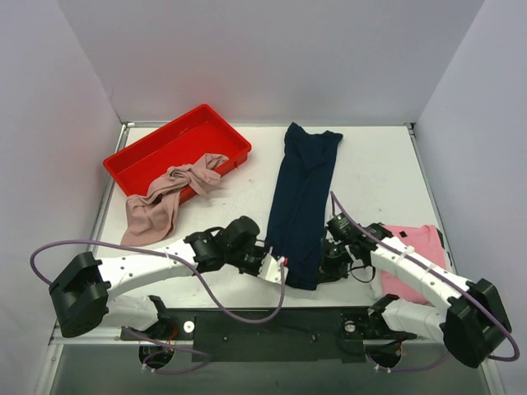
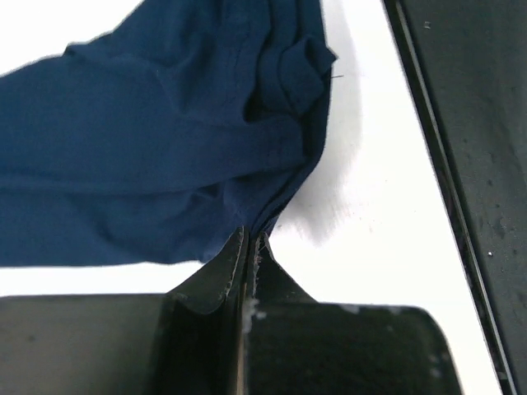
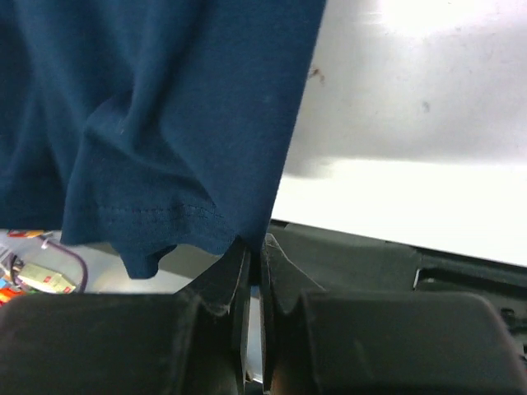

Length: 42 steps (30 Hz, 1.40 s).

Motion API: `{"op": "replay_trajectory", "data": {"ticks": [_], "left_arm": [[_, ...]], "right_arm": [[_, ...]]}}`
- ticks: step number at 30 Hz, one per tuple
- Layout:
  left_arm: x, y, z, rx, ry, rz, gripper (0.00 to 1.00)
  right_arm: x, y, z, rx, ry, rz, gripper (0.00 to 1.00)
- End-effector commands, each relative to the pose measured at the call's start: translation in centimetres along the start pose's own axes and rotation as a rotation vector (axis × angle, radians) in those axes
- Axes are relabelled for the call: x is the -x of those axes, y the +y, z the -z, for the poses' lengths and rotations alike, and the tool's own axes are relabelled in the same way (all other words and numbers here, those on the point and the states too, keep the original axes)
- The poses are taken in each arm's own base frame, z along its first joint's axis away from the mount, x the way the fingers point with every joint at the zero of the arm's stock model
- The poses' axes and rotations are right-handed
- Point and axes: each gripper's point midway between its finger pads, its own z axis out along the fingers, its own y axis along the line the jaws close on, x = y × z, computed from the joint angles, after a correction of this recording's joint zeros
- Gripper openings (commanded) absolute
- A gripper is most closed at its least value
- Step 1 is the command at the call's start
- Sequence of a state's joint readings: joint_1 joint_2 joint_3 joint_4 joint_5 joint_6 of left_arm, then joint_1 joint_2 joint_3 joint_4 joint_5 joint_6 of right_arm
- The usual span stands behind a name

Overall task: Fold and stack the t-shirts
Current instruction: Grab the bottom of the folded rectangular tshirt with both arms, then fold the folded rectangular tshirt in 1/3 of the way

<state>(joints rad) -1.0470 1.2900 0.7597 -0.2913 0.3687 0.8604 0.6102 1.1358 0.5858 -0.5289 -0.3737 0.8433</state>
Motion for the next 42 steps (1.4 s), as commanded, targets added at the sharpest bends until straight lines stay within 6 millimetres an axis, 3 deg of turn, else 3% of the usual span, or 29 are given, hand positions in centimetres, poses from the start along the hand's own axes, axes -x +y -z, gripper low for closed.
{"op": "replay_trajectory", "data": {"ticks": [1, 2, 3, 7, 11, 15, 19, 20, 21, 22, 23, 24, 27, 28, 29, 33, 42], "left_arm": [[1.6, 2.1, 2.1, 0.017, -0.049, 0.216, 0.00], [1.1, 3.4, 2.6, 0.046, -0.053, 0.293, 0.00], [2.4, 5.2, 3.4, 0.072, -0.099, 0.309, 0.00], [3.2, 10.2, 4.3, 0.188, -0.140, 0.366, 0.00], [1.8, 13.6, 3.5, 0.283, -0.120, 0.384, 0.00], [0.6, 18.8, 3.2, 0.388, -0.098, 0.412, 0.00], [-1.7, 22.3, 1.4, 0.383, -0.041, 0.460, 0.00], [-1.5, 23.7, 1.6, 0.401, -0.047, 0.457, 0.00], [-3.1, 23.8, 0.4, 0.382, -0.014, 0.491, 0.00], [-2.4, 25.3, 0.9, 0.404, -0.029, 0.485, 0.00], [-3.9, 25.2, -0.4, 0.378, 0.002, 0.516, 0.00], [-3.4, 26.7, 0.0, 0.395, -0.015, 0.513, 0.00], [-5.8, 27.5, -2.5, 0.366, 0.037, 0.579, 0.00], [-5.8, 28.7, -2.2, 0.392, 0.034, 0.585, 0.00], [-7.0, 28.4, -3.3, 0.374, 0.056, 0.618, 0.00], [-8.4, 29.8, -3.7, 0.398, 0.057, 0.653, 0.00], [-9.8, 30.9, -5.6, 0.414, 0.031, 0.671, 0.00]], "right_arm": [[-0.7, 0.4, 3.8, 0.003, 0.023, 0.031, 0.00], [-0.1, 1.3, 4.6, 0.029, 0.003, 0.043, 0.00], [0.5, 1.6, 4.9, 0.042, 0.003, 0.025, 0.00], [5.2, 2.9, 6.9, 0.077, -0.047, -0.004, 0.00], [10.4, 2.5, 7.6, 0.090, -0.060, -0.040, 0.00], [15.4, 2.5, 8.2, 0.096, -0.093, -0.053, 0.00], [19.2, 3.4, 7.8, 0.129, -0.077, -0.053, 0.00], [20.4, 3.4, 7.5, 0.143, -0.067, -0.072, 0.00], [21.0, 3.2, 7.6, 0.151, -0.068, -0.096, 0.00], [22.0, 3.1, 7.3, 0.151, -0.064, -0.108, 0.00], [22.6, 2.6, 7.1, 0.150, -0.064, -0.128, 0.00], [23.6, 2.5, 7.0, 0.150, -0.069, -0.137, 0.00], [25.6, 1.9, 6.6, 0.149, -0.074, -0.165, 0.00], [26.4, 1.9, 6.3, 0.151, -0.077, -0.170, 0.00], [26.9, 1.8, 6.2, 0.153, -0.077, -0.179, 0.00], [29.0, 1.8, 5.2, 0.173, -0.067, -0.190, 0.00], [30.4, 0.4, 2.9, 0.144, -0.047, -0.251, 0.00]]}}
